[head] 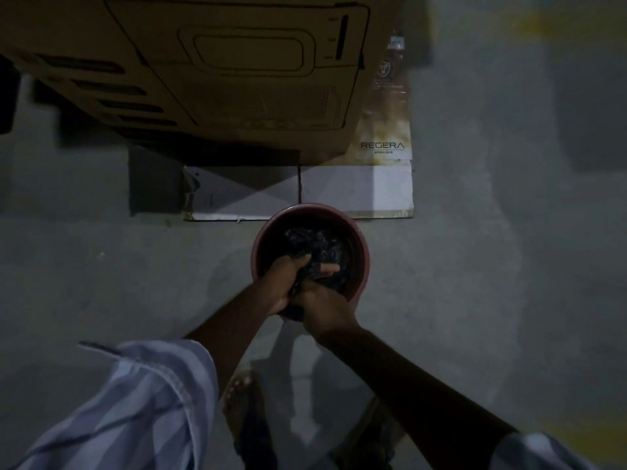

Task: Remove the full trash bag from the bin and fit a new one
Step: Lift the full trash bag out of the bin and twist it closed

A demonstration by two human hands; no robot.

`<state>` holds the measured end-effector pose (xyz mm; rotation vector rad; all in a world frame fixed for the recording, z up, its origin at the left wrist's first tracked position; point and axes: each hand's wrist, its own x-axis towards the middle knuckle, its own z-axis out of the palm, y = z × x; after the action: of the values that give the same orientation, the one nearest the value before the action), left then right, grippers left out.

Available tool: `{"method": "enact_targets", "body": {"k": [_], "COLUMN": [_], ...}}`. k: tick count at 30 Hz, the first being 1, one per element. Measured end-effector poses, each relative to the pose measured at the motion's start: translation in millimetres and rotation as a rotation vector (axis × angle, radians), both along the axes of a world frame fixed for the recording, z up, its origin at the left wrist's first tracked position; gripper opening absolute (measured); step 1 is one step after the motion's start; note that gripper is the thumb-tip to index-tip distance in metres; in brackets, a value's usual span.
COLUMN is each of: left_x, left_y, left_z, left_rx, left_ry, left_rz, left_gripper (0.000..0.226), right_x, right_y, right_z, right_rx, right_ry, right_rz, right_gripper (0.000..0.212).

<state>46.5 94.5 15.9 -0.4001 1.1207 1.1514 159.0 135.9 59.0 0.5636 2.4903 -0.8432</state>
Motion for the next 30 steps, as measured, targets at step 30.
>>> {"method": "enact_targets", "body": {"k": [30], "left_x": [11], "left_y": [-25], "left_z": [37], "left_rx": [0.056], "left_ry": [1.331], "left_rz": [-0.987], "left_gripper": [0.022], "right_x": [-26], "right_y": [84], "right_z": [10], "right_rx": [-0.181], "right_ry": [0.41], "right_rz": [-0.566], "right_gripper": [0.027]}}
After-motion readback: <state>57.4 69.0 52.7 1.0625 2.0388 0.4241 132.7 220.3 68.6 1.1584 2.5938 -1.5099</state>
